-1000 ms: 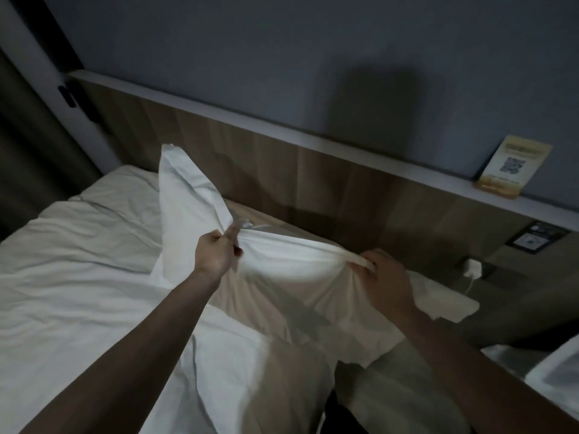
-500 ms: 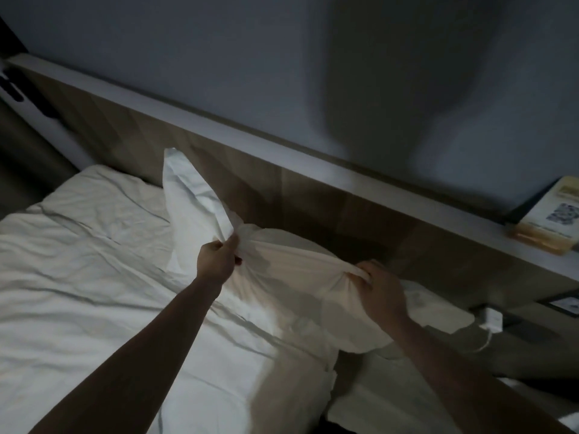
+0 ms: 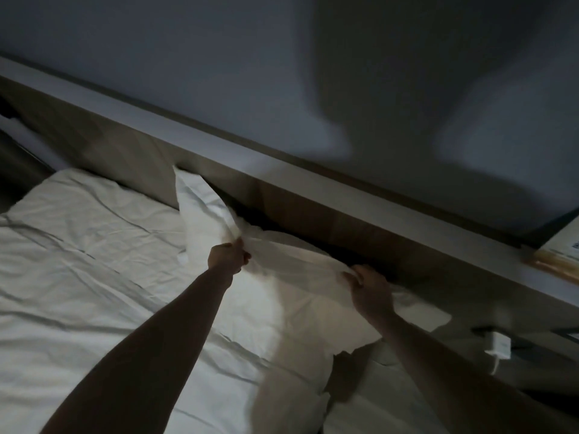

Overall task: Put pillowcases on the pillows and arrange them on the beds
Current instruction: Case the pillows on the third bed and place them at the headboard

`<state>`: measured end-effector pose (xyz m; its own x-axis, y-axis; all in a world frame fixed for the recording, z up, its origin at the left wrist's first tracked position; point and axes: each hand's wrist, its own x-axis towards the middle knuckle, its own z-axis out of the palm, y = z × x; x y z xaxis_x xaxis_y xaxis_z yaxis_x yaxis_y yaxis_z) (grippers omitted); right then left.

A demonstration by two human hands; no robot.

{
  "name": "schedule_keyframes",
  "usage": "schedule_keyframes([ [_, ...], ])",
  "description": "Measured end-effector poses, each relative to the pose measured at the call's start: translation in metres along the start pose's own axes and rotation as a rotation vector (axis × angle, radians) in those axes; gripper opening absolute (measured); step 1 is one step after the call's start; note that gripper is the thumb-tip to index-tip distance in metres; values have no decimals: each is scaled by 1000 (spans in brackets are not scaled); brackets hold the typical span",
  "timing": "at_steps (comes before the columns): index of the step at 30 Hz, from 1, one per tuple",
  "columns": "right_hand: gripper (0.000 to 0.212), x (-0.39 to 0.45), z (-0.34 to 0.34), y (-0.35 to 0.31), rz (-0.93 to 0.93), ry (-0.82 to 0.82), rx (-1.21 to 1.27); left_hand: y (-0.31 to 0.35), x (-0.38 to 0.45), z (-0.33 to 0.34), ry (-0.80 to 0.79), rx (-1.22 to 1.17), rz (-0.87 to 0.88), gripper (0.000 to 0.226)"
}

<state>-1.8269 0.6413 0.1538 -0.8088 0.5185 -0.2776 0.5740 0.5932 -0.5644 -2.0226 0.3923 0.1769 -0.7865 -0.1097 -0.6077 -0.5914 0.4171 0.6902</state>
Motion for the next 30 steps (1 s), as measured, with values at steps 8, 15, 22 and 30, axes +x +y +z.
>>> schedule_keyframes([
  [8,62,-2,-3,31,22,26,-193,1,25,2,-52,193,38,29],
  [15,78,-2,-9,96,269,-10,-351,-7,35,10,-148,112,-98,56],
  [22,33,4,-31,81,263,122,-2,10,43,36,-96,9,-39,20],
  [30,67,-6,4,105,340,270,191,-29,26,22,-203,128,56,27],
])
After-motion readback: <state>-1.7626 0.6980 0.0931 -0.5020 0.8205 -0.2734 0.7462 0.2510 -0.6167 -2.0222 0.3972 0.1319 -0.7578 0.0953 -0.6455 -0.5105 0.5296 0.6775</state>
